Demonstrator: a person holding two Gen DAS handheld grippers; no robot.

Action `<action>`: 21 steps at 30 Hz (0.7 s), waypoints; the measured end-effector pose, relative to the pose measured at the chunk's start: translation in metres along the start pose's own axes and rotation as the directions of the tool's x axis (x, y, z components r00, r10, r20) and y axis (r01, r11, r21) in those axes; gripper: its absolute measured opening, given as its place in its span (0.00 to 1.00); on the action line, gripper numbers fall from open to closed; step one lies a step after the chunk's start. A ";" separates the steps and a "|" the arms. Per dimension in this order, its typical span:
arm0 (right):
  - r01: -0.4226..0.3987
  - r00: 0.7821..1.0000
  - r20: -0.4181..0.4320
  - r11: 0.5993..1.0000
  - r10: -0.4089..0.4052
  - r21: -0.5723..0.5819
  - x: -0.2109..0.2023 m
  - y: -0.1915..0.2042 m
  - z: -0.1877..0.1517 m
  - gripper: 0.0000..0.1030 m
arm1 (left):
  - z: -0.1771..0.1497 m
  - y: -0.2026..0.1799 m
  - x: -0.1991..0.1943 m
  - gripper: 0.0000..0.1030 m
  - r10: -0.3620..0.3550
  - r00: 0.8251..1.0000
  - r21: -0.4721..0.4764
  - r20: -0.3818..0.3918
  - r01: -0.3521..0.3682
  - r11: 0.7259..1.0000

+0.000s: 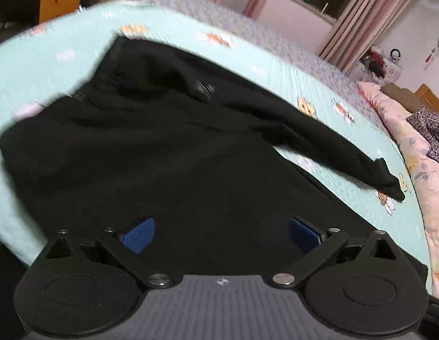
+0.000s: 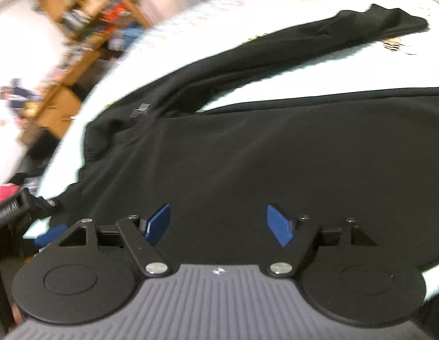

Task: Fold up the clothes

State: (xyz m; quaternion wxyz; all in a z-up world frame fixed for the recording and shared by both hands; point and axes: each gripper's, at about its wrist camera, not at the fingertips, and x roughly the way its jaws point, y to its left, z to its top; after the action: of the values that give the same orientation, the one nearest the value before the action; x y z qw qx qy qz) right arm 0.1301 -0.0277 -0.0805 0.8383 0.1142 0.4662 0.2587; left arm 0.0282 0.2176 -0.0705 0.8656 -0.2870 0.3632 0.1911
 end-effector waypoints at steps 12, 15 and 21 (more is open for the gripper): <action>0.244 0.969 -0.057 0.969 -0.242 0.031 0.060 0.014 -0.002 0.81 | -0.006 0.017 0.020 0.99 0.195 0.980 -0.109 0.024 -0.192 0.975; 0.210 0.973 0.080 0.976 -0.214 0.061 0.049 0.013 0.008 0.81 | -0.005 0.030 0.029 0.99 0.163 0.987 -0.154 -0.004 -0.162 0.975; 0.236 0.914 0.346 0.972 -0.213 -0.025 0.054 0.003 0.035 0.85 | -0.002 0.031 0.040 0.99 0.157 0.987 -0.155 -0.022 -0.159 0.975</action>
State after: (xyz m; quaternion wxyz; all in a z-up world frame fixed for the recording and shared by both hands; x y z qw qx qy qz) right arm 0.1823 0.0057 -0.0994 0.9337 0.0753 0.3152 0.1524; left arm 0.0369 0.2453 -0.1120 0.8207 -0.3250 0.3730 0.2858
